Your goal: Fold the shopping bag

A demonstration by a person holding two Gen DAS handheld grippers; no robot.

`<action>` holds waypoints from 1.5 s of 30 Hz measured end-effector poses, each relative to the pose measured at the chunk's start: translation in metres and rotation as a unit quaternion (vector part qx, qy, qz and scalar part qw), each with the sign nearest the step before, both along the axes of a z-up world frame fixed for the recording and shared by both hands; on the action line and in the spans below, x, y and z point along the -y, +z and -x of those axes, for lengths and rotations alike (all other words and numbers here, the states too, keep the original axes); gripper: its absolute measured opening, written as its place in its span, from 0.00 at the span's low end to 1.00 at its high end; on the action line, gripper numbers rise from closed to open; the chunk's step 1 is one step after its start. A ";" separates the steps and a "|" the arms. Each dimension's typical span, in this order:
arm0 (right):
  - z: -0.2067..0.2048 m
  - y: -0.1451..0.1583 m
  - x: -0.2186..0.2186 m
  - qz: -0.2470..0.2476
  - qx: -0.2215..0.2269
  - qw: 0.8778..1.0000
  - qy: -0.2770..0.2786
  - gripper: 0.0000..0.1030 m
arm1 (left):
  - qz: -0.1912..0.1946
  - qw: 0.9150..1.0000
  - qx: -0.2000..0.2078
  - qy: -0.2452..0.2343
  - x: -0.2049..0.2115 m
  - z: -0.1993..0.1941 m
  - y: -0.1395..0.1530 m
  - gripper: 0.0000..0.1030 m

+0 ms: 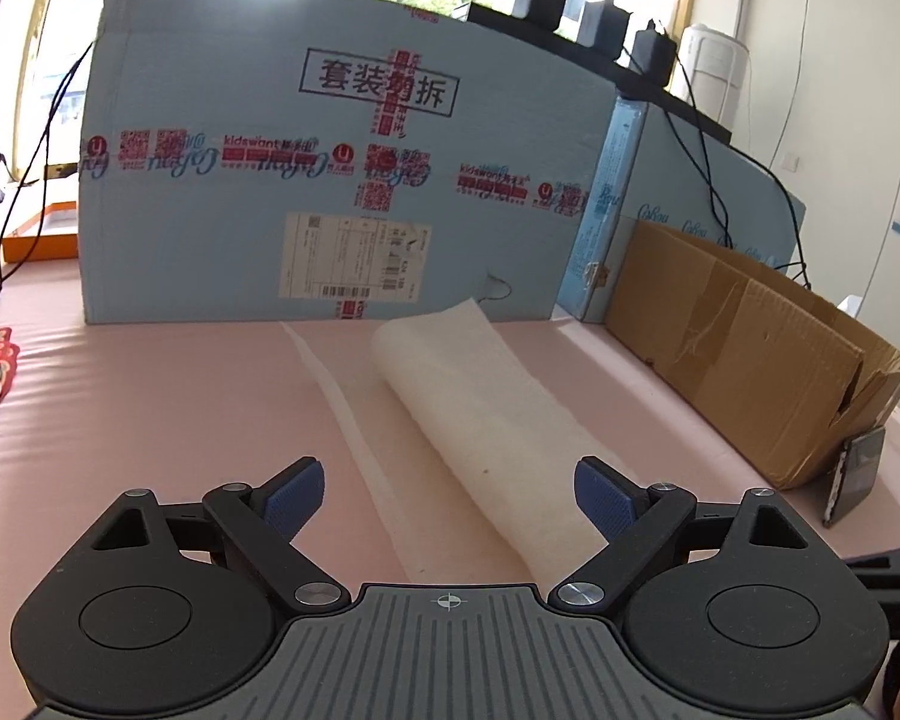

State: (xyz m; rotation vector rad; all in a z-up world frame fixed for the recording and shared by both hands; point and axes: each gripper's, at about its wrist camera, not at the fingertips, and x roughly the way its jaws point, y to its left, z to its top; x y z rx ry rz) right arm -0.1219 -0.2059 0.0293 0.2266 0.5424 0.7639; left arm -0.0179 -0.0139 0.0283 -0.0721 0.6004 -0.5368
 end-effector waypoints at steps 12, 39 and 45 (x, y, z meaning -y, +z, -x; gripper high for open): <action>-0.017 -0.010 -0.001 0.035 -0.009 0.992 -0.119 0.70 | 0.018 0.999 -0.049 0.006 -0.008 -0.011 -0.028 0.84; -0.021 -0.007 -0.055 0.131 -0.035 0.988 -0.072 0.40 | 0.045 0.998 -0.051 -0.006 -0.012 -0.012 -0.028 0.84; -0.025 -0.019 -0.035 0.116 -0.053 0.987 -0.102 0.05 | 0.085 0.994 -0.066 -0.008 -0.020 -0.017 -0.030 0.62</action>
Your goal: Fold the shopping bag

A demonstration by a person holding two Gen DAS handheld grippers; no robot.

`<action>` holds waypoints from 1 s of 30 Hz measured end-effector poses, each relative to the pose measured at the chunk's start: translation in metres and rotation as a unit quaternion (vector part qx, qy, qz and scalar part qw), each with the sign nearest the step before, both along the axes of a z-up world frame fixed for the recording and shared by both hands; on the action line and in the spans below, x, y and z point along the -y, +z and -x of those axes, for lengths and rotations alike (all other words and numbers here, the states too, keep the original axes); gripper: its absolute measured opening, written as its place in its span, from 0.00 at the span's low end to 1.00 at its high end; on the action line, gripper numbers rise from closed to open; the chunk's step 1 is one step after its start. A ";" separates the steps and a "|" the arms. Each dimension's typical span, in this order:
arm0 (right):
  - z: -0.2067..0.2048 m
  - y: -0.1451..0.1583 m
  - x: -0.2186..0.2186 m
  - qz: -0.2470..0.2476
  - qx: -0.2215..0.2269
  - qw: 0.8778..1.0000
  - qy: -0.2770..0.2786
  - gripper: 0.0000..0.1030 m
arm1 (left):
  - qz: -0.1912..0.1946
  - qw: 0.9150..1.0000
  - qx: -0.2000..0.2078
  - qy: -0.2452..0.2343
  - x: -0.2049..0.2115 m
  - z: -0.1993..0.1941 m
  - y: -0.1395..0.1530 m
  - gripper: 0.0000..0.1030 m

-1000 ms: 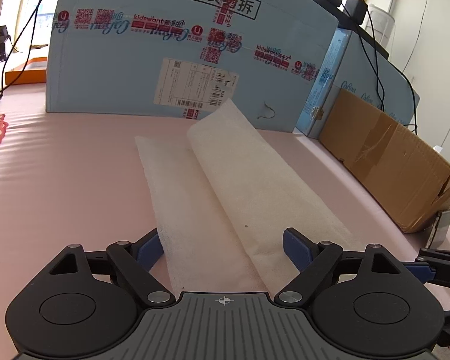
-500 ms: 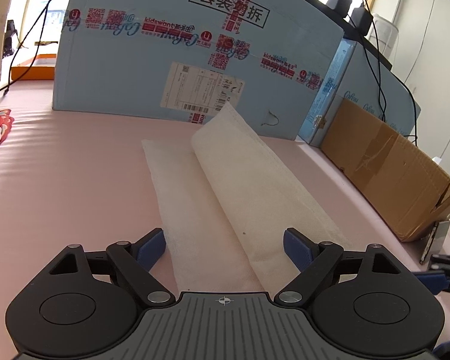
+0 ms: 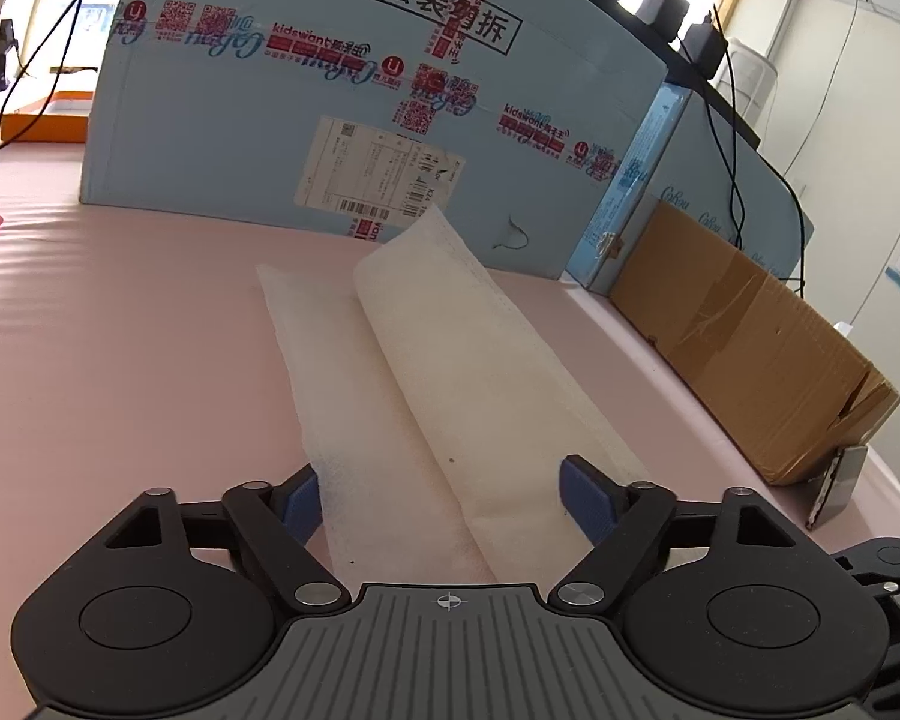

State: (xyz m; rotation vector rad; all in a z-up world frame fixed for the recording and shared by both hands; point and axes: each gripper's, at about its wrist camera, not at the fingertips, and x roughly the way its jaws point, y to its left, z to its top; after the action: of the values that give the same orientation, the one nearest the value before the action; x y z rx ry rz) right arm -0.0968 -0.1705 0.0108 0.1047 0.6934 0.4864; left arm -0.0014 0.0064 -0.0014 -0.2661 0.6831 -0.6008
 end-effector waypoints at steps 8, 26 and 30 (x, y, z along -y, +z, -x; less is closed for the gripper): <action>0.013 0.019 0.048 -0.033 0.063 0.994 -0.085 0.03 | 0.013 1.000 -0.023 0.008 -0.001 -0.009 -0.009 0.00; 0.036 0.035 0.131 -0.029 0.162 0.951 -0.263 0.02 | -0.073 0.987 0.100 0.106 -0.057 0.019 0.040 0.00; 0.034 0.021 0.134 -0.006 0.143 0.951 -0.275 0.02 | -0.119 0.980 0.099 0.125 -0.071 0.021 0.040 0.00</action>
State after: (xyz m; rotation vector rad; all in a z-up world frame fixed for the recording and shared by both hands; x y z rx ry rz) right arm -0.1304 -0.3046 0.0321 0.2271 0.3501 -0.0343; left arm -0.0221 0.0772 0.0381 -0.0654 0.5131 -0.2954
